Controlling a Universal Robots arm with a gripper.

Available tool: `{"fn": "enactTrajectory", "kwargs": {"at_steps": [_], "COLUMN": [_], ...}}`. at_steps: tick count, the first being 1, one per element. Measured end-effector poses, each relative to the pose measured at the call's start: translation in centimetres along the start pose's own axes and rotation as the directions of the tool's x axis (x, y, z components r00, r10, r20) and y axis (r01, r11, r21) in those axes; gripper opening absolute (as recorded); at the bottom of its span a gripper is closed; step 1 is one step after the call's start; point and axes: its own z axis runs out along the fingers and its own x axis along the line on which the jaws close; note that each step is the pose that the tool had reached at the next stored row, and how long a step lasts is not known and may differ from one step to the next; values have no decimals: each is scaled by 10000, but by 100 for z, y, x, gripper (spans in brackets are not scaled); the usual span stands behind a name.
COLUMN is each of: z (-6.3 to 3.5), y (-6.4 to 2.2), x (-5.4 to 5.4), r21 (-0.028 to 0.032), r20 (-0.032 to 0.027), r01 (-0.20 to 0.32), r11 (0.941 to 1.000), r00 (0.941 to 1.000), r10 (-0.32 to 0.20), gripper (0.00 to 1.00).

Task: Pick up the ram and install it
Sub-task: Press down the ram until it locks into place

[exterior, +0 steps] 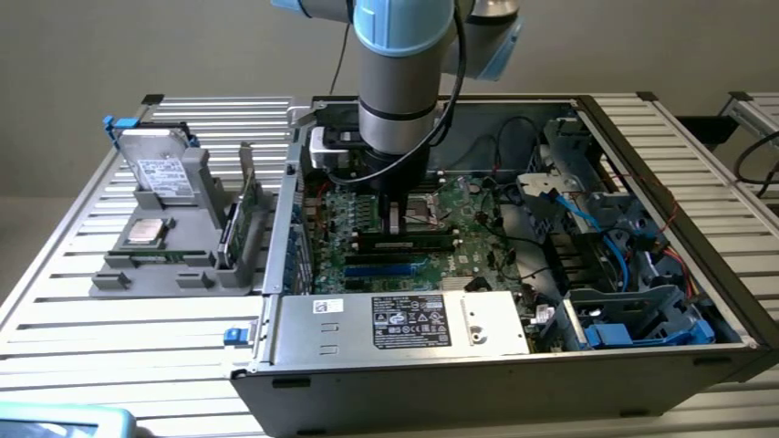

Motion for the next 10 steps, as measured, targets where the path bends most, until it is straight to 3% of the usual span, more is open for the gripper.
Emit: {"fn": "enactTrajectory", "kwargs": {"at_steps": [7, 10], "z": [18, -17], "y": [0, 0], "x": [1, -2], "r21": [-1, 2], "r20": [-2, 6], "r01": [0, 0], "r11": [10000, 10000], "r00": [10000, 10000], "r10": [0, 0], "gripper": [11, 11]}}
